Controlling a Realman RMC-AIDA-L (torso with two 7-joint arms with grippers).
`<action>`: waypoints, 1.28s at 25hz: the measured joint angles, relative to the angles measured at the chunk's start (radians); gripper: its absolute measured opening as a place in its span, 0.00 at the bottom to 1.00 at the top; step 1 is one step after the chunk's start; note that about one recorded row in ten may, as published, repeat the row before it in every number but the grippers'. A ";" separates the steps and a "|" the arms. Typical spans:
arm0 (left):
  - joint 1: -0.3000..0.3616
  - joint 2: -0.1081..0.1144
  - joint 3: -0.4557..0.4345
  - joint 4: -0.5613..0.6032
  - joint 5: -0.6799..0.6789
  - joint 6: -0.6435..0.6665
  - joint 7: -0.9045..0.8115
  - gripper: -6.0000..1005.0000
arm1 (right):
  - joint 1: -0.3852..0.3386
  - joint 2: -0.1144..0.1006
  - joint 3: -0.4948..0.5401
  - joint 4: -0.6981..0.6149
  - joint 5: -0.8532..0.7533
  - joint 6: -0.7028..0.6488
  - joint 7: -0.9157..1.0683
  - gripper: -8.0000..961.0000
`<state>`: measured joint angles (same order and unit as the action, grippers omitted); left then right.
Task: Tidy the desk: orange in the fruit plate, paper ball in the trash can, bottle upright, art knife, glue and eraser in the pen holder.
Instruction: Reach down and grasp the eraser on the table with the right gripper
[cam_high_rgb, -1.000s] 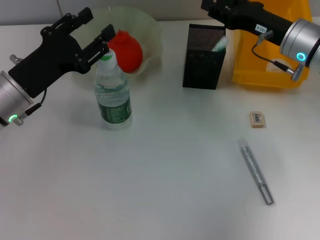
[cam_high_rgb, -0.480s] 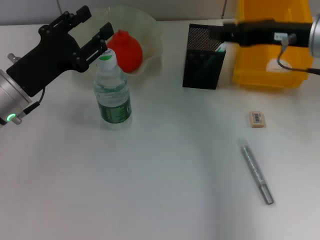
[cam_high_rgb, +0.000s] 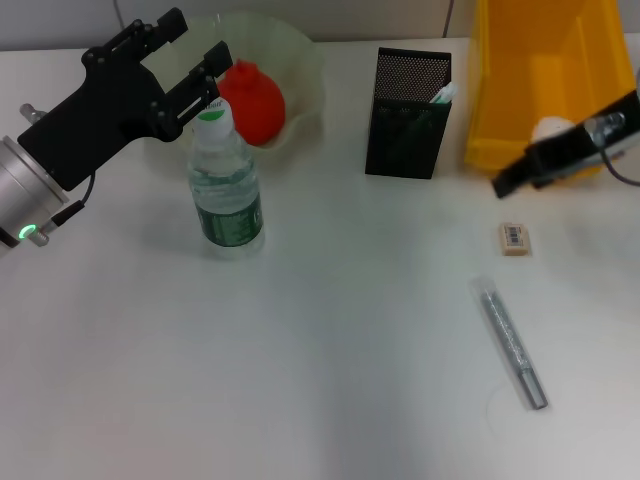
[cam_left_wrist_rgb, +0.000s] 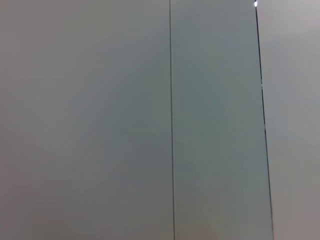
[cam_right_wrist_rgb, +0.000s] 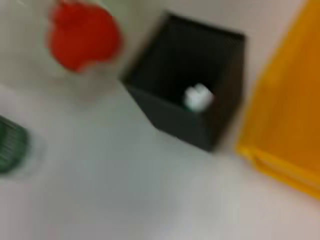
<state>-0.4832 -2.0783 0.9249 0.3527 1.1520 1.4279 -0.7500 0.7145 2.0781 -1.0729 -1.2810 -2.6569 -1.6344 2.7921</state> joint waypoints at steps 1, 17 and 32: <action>-0.001 0.000 0.000 0.000 0.000 0.000 0.000 0.62 | 0.014 0.000 -0.004 0.013 -0.037 -0.008 0.014 0.54; -0.010 0.000 0.002 0.000 0.000 0.000 0.002 0.62 | 0.126 -0.001 -0.054 0.323 -0.210 0.155 0.012 0.55; 0.002 0.000 0.000 -0.003 0.000 0.000 0.014 0.62 | 0.205 0.001 -0.061 0.504 -0.202 0.257 -0.045 0.57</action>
<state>-0.4813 -2.0785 0.9249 0.3497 1.1520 1.4278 -0.7363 0.9198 2.0789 -1.1336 -0.7769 -2.8590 -1.3779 2.7475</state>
